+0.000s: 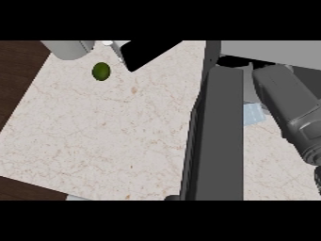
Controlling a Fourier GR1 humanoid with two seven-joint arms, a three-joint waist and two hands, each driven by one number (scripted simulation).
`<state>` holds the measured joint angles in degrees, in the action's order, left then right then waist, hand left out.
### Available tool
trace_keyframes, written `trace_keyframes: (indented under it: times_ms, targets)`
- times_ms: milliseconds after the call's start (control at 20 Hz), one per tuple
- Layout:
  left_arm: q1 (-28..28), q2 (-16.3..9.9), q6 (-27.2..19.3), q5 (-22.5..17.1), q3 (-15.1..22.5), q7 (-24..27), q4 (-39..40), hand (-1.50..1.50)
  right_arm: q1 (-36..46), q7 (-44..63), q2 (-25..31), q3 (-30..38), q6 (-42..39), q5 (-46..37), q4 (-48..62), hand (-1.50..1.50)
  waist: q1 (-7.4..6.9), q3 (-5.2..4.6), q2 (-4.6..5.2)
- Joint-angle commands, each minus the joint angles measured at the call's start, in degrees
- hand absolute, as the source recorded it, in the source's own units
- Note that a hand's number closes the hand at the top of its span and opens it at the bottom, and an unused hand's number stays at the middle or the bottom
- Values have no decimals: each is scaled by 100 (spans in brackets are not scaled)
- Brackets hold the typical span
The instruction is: Pick up the milk, place it into the microwave and close the microwave
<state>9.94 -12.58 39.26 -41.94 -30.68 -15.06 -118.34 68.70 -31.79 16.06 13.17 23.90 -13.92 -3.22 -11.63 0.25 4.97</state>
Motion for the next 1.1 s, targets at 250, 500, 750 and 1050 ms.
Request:
trace_keyframes:
  times_ms: [250, 500, 750, 1050]
  targets:
    - [23, 202, 121, 210, 212, 36, 177, -150, 118, -104, -381, 266, 604, 204, -211, -150, 207, -2, -69]
    - [276, 422, 321, 466, 315, 115, 193, -150, 50, -155, -159, 379, 475, 270, -246, -150, 380, -7, -171]
    - [360, 456, 510, 582, 247, 269, 261, -150, -318, -479, -38, 361, 22, 244, -235, -150, 524, -7, -229]
    - [504, 1022, 862, 1042, 861, 428, 145, -150, -791, -809, 16, 433, -783, 337, -200, -150, 745, -6, -314]
